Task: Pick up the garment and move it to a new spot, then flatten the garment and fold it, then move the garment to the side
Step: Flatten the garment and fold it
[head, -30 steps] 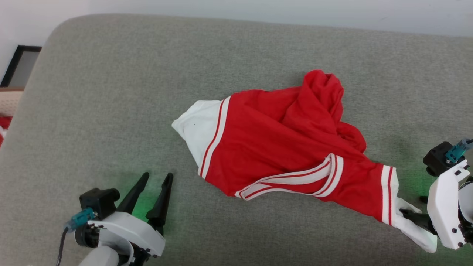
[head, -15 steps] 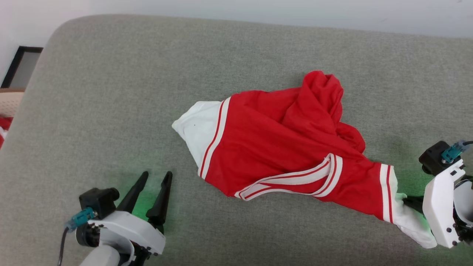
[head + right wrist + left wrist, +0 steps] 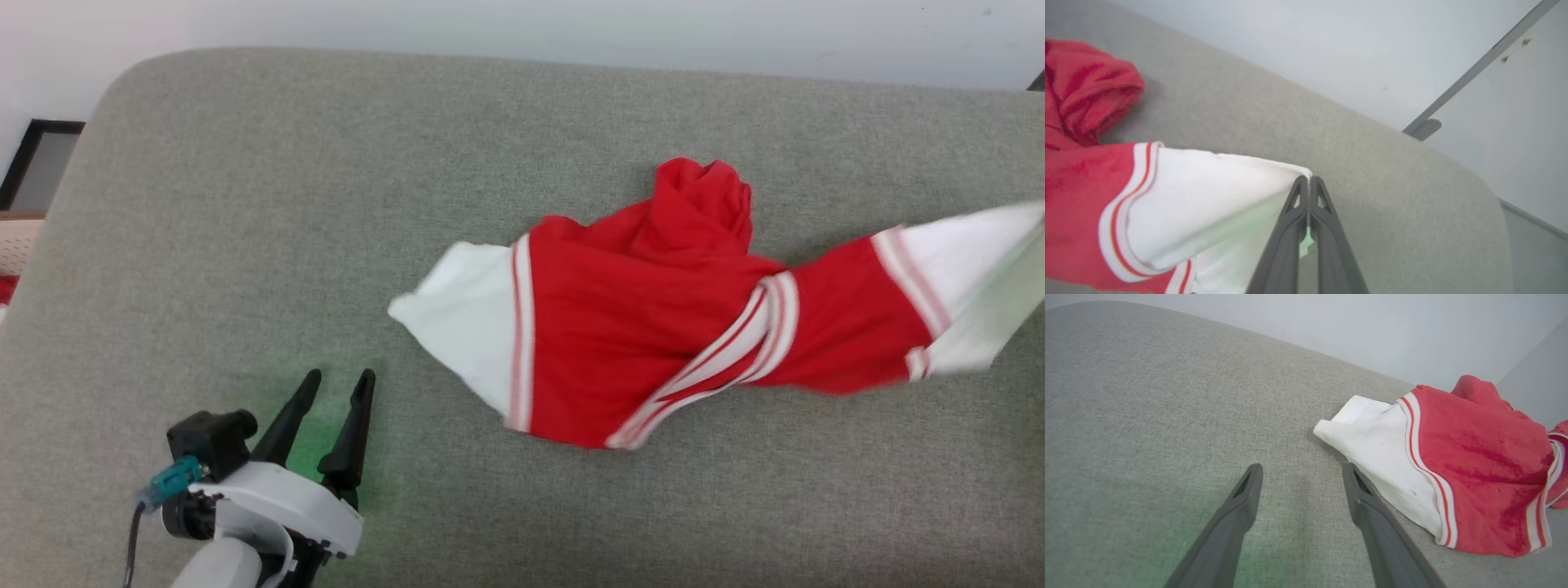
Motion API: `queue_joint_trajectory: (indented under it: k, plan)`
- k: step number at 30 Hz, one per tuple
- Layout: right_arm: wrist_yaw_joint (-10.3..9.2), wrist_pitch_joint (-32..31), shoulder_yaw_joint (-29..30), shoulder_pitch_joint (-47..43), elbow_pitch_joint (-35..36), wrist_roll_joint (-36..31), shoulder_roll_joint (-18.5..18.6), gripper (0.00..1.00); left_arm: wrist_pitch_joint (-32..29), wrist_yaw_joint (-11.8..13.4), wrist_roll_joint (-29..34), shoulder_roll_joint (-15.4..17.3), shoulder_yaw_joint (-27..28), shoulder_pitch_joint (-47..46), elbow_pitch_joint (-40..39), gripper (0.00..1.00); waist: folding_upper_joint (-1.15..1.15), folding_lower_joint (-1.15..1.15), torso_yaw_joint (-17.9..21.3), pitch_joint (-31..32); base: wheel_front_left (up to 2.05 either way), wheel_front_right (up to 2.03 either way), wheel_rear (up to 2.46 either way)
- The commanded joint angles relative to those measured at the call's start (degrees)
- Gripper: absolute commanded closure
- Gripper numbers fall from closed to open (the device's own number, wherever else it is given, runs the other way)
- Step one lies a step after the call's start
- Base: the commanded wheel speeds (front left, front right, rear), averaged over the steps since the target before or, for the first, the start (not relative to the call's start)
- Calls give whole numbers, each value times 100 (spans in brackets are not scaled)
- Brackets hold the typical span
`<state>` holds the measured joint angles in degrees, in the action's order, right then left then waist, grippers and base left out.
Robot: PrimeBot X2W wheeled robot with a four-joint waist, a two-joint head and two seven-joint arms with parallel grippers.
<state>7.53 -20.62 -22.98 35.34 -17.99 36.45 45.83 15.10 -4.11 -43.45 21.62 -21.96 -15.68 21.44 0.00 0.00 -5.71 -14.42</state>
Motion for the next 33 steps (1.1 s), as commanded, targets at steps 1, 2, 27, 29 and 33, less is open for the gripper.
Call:
queue_joint_trajectory:
  k: [1,2,27,29,33]
  plan:
    - [-9,356,294,136,-202,-259,-104,100,6,-35,55,-23,36,57,-16,0,0,0,-9,14,0,0,0]
    - [-8,541,440,177,-337,-418,-137,100,6,-40,73,-34,51,60,-22,0,0,0,-15,22,0,0,0]
    - [-8,1792,1256,-2675,-270,-909,-320,100,6,-76,255,-109,347,291,-129,0,0,0,118,60,0,0,0]
    - [-8,1802,1371,-2847,-315,-902,-391,100,6,-85,258,-104,350,270,-132,0,0,0,141,38,0,0,0]
    - [-8,1905,1546,-3041,-488,-1113,-425,100,6,-93,273,-125,319,208,-110,0,0,0,155,15,0,0,0]
